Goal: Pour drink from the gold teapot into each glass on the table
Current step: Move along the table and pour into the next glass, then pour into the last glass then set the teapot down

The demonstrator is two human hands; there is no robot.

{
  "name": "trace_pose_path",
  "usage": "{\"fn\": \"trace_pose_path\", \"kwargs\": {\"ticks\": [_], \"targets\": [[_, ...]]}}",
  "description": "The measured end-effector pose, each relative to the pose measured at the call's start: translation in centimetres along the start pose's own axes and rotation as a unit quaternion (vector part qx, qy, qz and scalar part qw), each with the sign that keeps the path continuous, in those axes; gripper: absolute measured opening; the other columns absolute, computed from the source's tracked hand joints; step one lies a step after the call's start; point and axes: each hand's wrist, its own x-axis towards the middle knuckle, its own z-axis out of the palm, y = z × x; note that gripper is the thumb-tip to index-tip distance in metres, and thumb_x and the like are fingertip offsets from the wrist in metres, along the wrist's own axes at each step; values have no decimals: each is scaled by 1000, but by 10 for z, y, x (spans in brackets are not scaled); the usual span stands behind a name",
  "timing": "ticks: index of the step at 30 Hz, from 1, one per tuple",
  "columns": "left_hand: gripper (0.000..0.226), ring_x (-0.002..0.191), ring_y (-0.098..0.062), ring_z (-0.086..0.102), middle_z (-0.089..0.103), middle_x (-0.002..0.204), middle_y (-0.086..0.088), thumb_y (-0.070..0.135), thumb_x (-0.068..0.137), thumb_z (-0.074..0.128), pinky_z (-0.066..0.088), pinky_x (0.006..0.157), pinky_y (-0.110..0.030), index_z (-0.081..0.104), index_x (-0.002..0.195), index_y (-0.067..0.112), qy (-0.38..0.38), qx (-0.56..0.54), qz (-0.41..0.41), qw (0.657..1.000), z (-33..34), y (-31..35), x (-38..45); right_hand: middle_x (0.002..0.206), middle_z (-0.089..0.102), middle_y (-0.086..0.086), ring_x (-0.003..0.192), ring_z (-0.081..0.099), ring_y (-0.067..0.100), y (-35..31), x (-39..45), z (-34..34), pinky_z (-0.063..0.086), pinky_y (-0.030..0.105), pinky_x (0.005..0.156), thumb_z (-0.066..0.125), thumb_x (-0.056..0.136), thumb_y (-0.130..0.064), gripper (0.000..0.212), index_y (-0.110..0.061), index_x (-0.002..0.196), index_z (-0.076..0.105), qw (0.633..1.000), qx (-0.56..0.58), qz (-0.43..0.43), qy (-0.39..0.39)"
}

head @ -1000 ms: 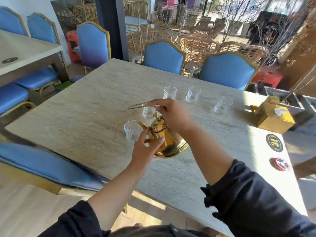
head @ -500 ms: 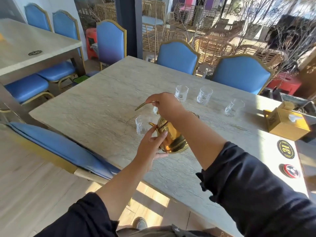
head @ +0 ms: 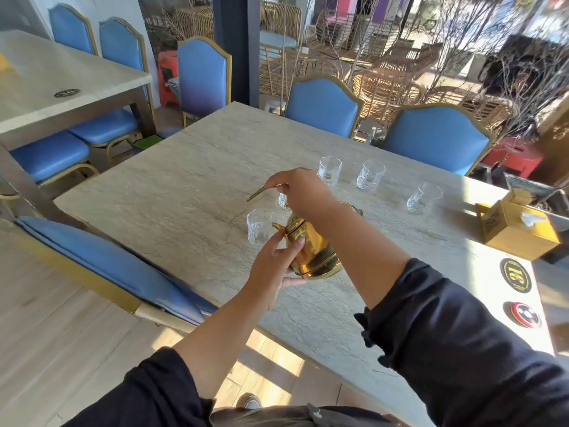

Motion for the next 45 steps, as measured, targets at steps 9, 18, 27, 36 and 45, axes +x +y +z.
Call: {"fn": "trace_pose_path", "kwargs": {"ticks": [9,18,27,36,45], "targets": [[94,112,-33,67,64,129,-12,48,64,83,63,67,-43,43,147,31,3,0,1,1000,-2,1,-1,109,63,11,75,55,18,1,3,4,48,29,65,42,92,7,47,-26,116,65,1000,-12,4,3],[91,109,-29,68,67,115,-1,47,66,82,63,65,-42,43,147,32,0,2,0,1000,-4,4,-3,111,65,8,85,65,21,-2,5,4,58,35,75,42,91,9,48,-25,116,65,1000,-12,7,6],[85,110,-34,68,61,133,-13,45,68,81,63,70,-47,45,145,31,3,7,-4,1000,-7,5,-5,106,64,8,88,64,23,-6,5,3,57,34,73,39,89,11,52,-26,116,65,1000,-26,-2,-6],[60,91,-21,73,66,114,-3,41,74,80,63,67,-45,52,127,39,-1,5,-2,1000,-9,5,-4,112,65,7,95,63,24,-10,8,1,57,38,83,42,91,9,49,-25,119,63,999,-34,-13,-15],[72,110,-36,68,59,139,-18,37,82,75,62,77,-52,45,147,27,-5,14,-2,1000,-8,11,-9,115,66,7,83,58,15,-11,9,0,52,27,71,44,91,8,46,-23,118,64,1000,-24,-15,-12]]}}
